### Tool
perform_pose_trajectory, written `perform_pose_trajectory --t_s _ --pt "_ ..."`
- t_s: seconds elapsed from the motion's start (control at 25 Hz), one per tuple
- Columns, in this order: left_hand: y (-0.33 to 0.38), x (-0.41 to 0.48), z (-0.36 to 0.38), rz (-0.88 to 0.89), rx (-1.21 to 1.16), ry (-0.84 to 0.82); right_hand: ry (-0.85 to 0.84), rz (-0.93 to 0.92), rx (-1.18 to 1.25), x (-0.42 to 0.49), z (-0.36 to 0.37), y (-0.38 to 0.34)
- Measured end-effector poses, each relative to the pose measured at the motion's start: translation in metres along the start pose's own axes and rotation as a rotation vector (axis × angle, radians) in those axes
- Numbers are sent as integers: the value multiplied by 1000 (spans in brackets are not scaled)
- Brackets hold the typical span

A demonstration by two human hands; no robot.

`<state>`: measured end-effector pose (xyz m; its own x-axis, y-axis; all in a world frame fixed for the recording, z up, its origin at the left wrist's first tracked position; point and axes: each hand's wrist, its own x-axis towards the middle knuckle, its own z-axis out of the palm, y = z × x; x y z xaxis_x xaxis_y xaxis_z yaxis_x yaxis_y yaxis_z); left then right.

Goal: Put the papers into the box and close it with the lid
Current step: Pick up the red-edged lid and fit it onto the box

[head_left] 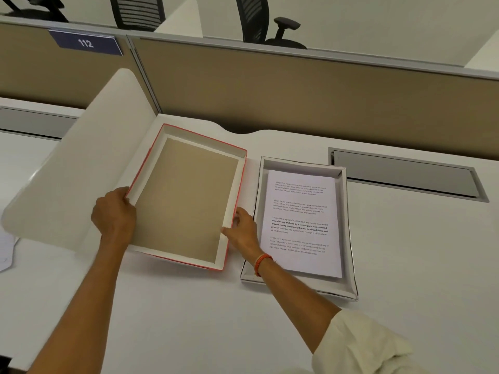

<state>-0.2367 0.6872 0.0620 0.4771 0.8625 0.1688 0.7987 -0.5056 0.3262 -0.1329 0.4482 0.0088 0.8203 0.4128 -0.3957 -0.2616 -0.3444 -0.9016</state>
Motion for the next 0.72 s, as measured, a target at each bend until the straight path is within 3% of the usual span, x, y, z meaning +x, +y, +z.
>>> perform_pose_trajectory --t_s 0.08,0.32,0.52,0.72 --pt "13 -5 -13 38 34 32 20 -22 -74 0 -1 -18" --pt "59 -30 -49 114 129 65 -195 -178 50 9 28 -110" --pt "96 -57 -67 227 138 149 -141 -106 176 22 50 -181" --pt "127 -84 -82 294 126 129 -130 -43 215 26 39 -201"
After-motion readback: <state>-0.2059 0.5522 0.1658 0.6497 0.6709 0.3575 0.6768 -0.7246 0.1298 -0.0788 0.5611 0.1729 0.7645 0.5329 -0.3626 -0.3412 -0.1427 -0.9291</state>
